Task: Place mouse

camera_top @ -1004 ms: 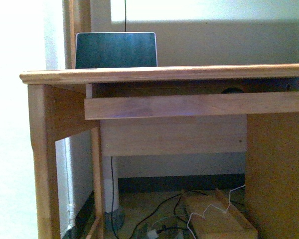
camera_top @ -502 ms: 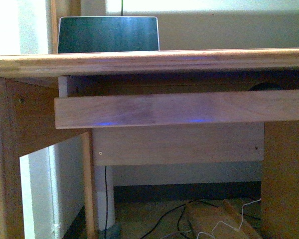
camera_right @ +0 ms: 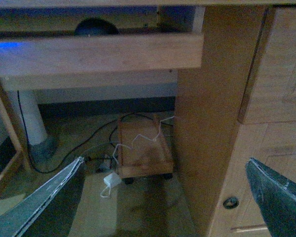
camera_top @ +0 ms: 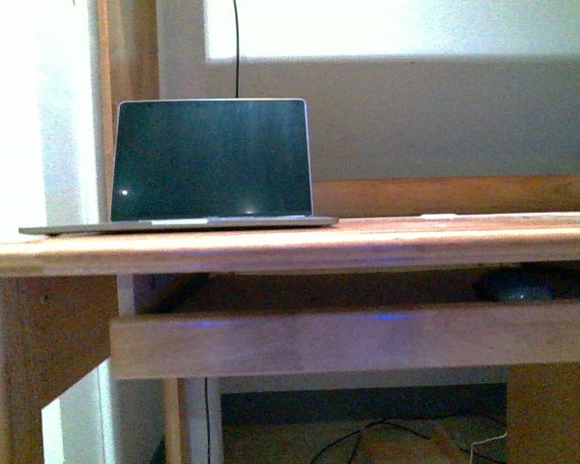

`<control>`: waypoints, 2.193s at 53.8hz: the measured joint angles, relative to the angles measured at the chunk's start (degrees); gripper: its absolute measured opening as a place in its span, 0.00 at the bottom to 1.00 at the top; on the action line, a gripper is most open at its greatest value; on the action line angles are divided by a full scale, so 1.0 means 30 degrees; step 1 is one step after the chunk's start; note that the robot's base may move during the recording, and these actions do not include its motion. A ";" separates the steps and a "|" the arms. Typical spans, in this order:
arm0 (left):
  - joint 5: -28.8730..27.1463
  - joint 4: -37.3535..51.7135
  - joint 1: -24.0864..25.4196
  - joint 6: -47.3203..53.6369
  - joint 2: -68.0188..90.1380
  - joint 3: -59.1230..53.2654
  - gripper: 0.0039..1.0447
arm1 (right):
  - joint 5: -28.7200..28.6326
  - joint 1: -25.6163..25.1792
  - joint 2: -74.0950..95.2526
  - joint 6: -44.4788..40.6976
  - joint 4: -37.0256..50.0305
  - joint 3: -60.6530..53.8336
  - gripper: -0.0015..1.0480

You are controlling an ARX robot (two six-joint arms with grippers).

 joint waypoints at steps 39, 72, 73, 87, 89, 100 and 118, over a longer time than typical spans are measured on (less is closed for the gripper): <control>0.1457 1.0426 -0.0073 0.3861 1.7544 0.3373 0.93 | 0.0000 0.0000 0.0000 0.0007 0.0000 0.0007 0.93; 0.5544 2.2367 -0.3330 2.4720 3.5802 1.0768 0.93 | 0.0007 0.0000 0.0000 0.0007 0.0000 0.0000 0.93; 0.5625 2.2418 -0.3461 2.5026 3.6064 1.0943 0.93 | 0.0007 0.0000 0.0000 0.0007 0.0000 0.0007 0.93; 0.6550 2.2651 -0.4452 2.7569 3.8621 1.3500 0.93 | 0.0007 0.0000 0.0000 0.0007 0.0000 0.0007 0.93; 0.6543 2.2629 -0.4466 2.7919 3.9000 1.3937 0.93 | 0.0007 0.0000 0.0000 0.0007 0.0000 0.0007 0.93; 0.5304 2.0618 -0.4962 2.8450 3.9947 1.5395 0.93 | 0.0007 0.0000 0.0000 0.0007 0.0000 0.0000 0.93; 0.3636 0.9530 -0.6717 2.1267 3.5248 1.5351 0.93 | 0.0007 0.0000 0.0000 0.0007 0.0000 0.0000 0.93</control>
